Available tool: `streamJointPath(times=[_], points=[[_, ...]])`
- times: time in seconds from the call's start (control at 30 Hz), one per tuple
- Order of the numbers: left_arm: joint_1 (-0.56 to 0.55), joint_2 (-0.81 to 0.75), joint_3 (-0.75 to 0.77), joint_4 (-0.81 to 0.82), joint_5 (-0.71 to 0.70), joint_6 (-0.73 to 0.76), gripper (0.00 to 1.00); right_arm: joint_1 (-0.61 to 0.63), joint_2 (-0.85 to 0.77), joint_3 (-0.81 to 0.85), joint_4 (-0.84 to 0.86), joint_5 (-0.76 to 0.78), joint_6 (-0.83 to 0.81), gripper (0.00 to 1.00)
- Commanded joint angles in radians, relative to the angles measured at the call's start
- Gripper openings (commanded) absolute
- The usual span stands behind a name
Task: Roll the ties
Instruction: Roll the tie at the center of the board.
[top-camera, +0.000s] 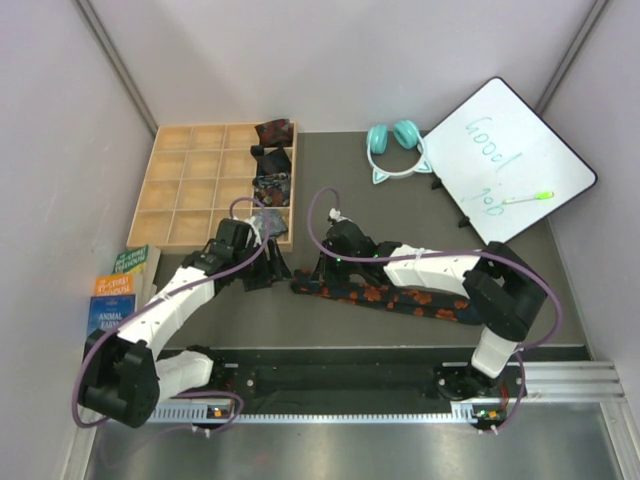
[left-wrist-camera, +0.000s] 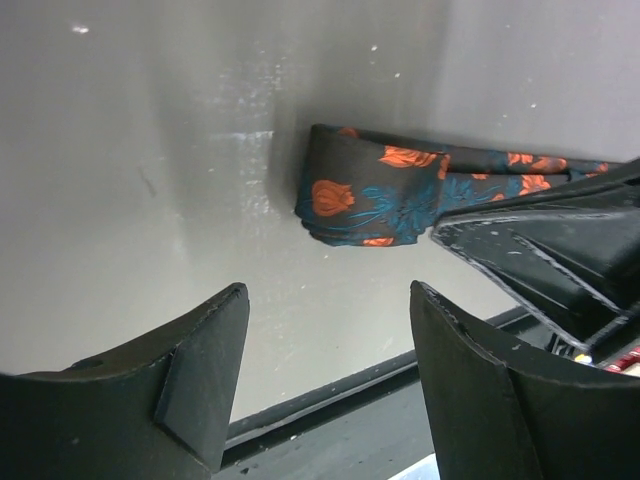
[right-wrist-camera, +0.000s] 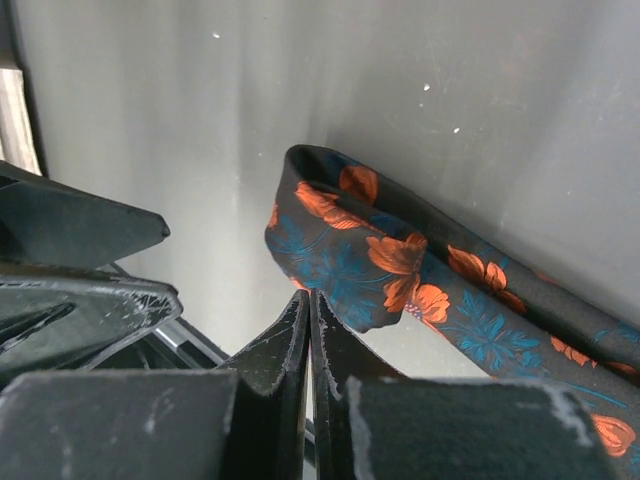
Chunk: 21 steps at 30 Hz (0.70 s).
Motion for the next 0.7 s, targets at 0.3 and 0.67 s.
streamJointPath(times=[0.3, 0.67], points=[[0.007, 0.083, -0.04, 0.188, 0.084, 0.005, 0.7, -0.013, 0.032, -0.041, 0.051, 0.009, -0.01, 0.0], [0.007, 0.157, -0.056, 0.3, 0.133, 0.012, 0.68, -0.026, 0.043, -0.104, 0.109, 0.004, -0.008, 0.0]])
